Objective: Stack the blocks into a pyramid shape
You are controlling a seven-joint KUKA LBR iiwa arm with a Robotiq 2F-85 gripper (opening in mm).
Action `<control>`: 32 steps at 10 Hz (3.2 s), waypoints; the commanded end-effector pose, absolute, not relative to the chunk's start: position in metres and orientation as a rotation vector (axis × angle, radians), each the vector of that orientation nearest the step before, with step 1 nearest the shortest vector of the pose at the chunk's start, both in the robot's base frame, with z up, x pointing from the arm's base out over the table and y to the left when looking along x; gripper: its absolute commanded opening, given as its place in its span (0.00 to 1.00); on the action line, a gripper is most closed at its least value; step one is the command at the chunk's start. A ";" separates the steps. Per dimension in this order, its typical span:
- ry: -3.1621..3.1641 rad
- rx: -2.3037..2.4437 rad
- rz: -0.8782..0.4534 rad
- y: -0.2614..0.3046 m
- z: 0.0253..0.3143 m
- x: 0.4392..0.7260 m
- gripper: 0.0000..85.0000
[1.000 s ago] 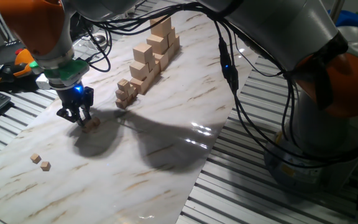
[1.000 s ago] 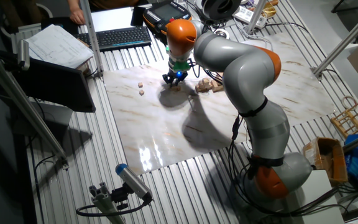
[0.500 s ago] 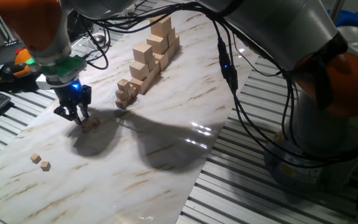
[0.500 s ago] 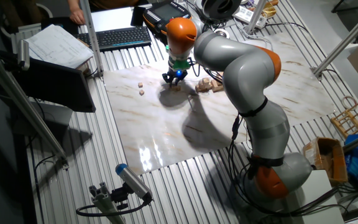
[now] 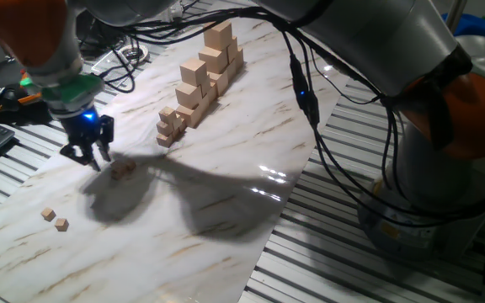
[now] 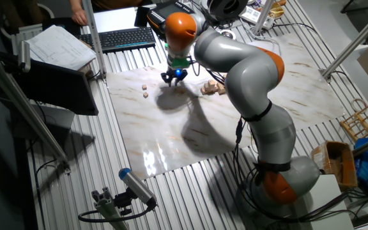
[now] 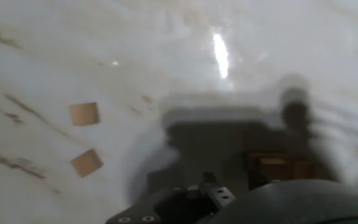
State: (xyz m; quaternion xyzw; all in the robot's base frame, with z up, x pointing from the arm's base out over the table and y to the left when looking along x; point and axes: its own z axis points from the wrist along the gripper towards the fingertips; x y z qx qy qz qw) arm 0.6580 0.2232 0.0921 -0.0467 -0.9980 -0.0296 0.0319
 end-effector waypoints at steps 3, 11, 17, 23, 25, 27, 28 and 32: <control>-3.067 -0.183 -0.133 0.268 0.098 0.655 0.40; -3.053 -0.337 -0.222 0.332 0.073 0.640 0.40; -2.901 -0.911 -0.146 0.336 0.060 0.649 0.40; -2.868 -1.127 -0.193 0.343 0.050 0.648 0.40; -2.828 -1.236 -0.222 0.345 0.048 0.649 0.40; -2.798 -1.334 -0.229 0.345 0.048 0.648 0.40; -2.789 -1.365 -0.240 0.345 0.048 0.648 0.60; -2.759 -1.447 -0.258 0.346 0.046 0.648 0.60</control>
